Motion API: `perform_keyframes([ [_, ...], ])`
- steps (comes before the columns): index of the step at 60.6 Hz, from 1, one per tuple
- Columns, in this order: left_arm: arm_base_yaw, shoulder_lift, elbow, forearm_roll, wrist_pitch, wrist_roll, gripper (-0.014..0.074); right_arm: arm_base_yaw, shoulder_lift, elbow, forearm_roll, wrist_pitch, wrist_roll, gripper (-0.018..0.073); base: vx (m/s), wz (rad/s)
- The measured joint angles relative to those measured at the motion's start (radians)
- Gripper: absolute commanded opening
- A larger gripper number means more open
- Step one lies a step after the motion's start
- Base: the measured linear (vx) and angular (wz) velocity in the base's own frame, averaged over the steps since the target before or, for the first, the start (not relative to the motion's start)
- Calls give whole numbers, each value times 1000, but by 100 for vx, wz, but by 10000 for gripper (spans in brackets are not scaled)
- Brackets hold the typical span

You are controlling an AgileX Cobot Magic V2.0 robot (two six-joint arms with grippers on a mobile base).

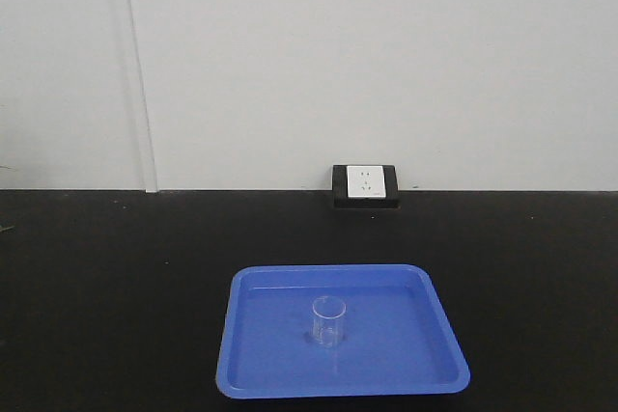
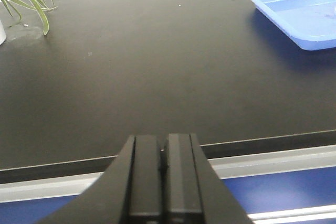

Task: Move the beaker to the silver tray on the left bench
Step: 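Move the right gripper toward the clear glass beaker in the blue tray, then lower the open right gripper around the beaker and close it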

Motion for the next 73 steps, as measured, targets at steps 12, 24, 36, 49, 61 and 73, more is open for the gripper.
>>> perform_keyframes([
  [12, 0, 0, 0, 0, 0, 0, 1, 0, 53, -57, 39, -124, 2, -11, 0, 0],
  [24, 0, 0, 0, 0, 0, 0, 1, 0, 367, -251, 68, -145, -17, -11, 0, 0],
  [36, 0, 0, 0, 0, 0, 0, 1, 0, 773, -415, 68, -337, -47, -11, 0, 0],
  [49, 0, 0, 0, 0, 0, 0, 1, 0, 1118, -463, 68, -669, -47, -6, 0, 0],
  [61, 0, 0, 0, 0, 0, 0, 1, 0, 1327, -465, 28, -798, -28, 57, 0, 0],
  [73, 0, 0, 0, 0, 0, 0, 1, 0, 1494, -477, -166, -849, 55, 276, 0, 0],
])
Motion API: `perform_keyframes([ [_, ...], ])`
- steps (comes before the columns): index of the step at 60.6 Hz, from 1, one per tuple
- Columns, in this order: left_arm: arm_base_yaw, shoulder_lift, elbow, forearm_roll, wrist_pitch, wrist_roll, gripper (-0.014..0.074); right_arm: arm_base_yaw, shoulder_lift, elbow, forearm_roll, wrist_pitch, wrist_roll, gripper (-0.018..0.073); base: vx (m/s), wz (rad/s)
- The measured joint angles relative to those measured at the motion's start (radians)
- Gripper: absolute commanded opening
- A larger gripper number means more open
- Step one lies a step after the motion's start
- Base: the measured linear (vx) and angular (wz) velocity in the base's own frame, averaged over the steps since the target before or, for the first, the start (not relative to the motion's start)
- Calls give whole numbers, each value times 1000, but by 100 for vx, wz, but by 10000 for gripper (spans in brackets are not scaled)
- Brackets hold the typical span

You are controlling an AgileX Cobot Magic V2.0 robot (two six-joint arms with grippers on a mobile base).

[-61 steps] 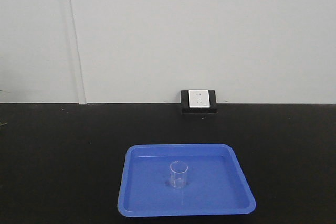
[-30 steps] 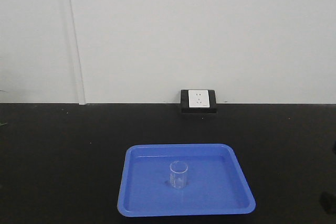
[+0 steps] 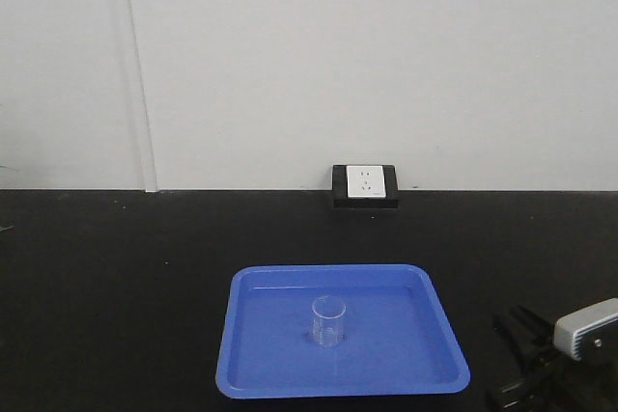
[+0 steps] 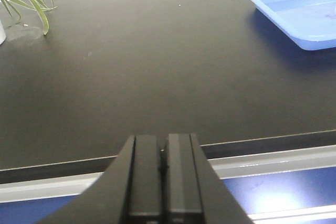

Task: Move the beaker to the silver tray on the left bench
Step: 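Lower the open right gripper around the beaker and close it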

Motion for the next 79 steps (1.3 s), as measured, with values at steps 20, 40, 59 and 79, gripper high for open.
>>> perform_keyframes([
  [20, 0, 0, 0, 0, 0, 0, 1, 7, 291, -160, -350, -171, 240, 634, 0, 0],
  [40, 0, 0, 0, 0, 0, 0, 1, 213, 479, -505, -334, 115, 329, 523, 0, 0],
  [59, 0, 0, 0, 0, 0, 0, 1, 279, 607, -783, -336, 489, 566, 522, 0, 0],
  [79, 0, 0, 0, 0, 0, 0, 1, 279, 698, -853, -511, 500, 707, 522, 0, 0],
])
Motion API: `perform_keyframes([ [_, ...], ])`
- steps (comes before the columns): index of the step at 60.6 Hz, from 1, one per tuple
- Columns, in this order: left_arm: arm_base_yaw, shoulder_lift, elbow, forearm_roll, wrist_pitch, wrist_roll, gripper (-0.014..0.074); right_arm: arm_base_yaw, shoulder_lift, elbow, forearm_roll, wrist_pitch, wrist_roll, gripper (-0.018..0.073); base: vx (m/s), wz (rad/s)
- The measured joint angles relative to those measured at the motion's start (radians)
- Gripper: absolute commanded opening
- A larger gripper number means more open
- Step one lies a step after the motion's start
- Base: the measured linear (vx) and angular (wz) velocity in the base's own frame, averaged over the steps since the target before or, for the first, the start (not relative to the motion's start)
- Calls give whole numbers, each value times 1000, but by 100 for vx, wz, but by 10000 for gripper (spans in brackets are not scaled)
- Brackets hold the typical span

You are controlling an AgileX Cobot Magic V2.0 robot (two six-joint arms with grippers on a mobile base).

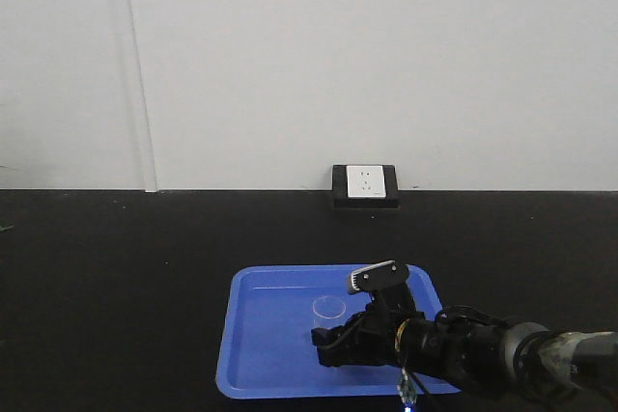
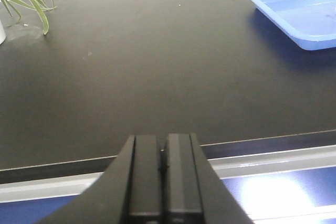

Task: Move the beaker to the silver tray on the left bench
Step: 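Lower the open right gripper around the beaker and close it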

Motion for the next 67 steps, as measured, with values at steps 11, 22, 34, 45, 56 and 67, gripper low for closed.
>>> perform_keyframes([
  [11, 0, 0, 0, 0, 0, 0, 1, 0, 36, -12, -18, -24, 4, 522, 0, 0],
  [22, 0, 0, 0, 0, 0, 0, 1, 0, 83, -62, -21, -43, 6, 522, 0, 0],
  [34, 0, 0, 0, 0, 0, 0, 1, 0, 118, -129, -21, -44, 22, 521, 0, 0],
  [45, 0, 0, 0, 0, 0, 0, 1, 0, 155, -181, -21, -47, 79, 487, 0, 0],
  [56, 0, 0, 0, 0, 0, 0, 1, 0, 168, -208, -14, -43, 130, 386, 0, 0],
  [67, 0, 0, 0, 0, 0, 0, 1, 0, 168, -210, 39, -27, 145, 136, 0, 0],
])
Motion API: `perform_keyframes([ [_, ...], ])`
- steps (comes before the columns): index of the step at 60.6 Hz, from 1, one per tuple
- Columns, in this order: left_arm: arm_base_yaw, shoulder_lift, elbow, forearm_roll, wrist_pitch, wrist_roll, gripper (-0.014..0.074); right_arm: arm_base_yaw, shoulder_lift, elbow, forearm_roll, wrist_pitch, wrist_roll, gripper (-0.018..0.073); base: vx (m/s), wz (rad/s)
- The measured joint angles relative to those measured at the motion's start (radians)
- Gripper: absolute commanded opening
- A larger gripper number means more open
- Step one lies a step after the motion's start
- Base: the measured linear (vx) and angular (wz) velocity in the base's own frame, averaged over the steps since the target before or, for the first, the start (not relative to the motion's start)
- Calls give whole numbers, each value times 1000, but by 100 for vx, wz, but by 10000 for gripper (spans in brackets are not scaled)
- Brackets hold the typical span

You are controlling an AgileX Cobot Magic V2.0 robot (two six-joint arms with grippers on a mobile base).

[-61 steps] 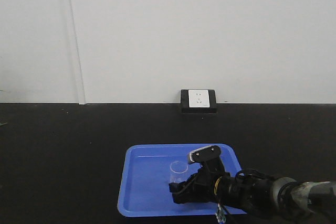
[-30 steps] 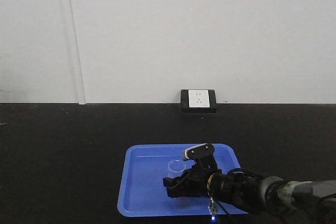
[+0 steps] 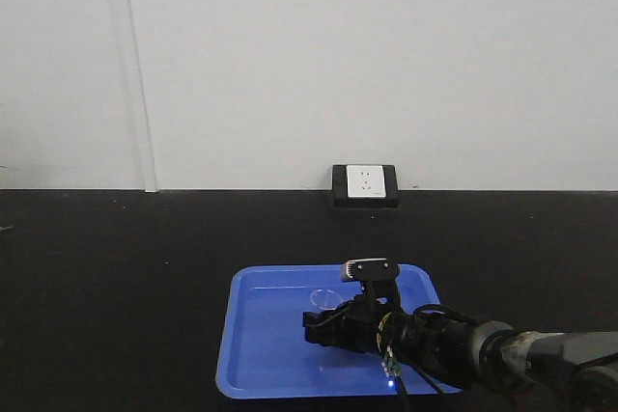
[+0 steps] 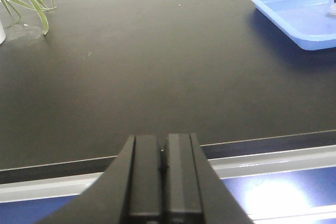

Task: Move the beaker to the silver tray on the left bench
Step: 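Lower the open right gripper around the beaker and close it, then lift the beaker with the right gripper out of the blue tray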

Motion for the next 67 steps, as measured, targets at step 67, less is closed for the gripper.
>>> perform_keyframes([
  [67, 0, 0, 0, 0, 0, 0, 1, 0, -606, 477, -305, 192, -58, -14, 0, 0],
])
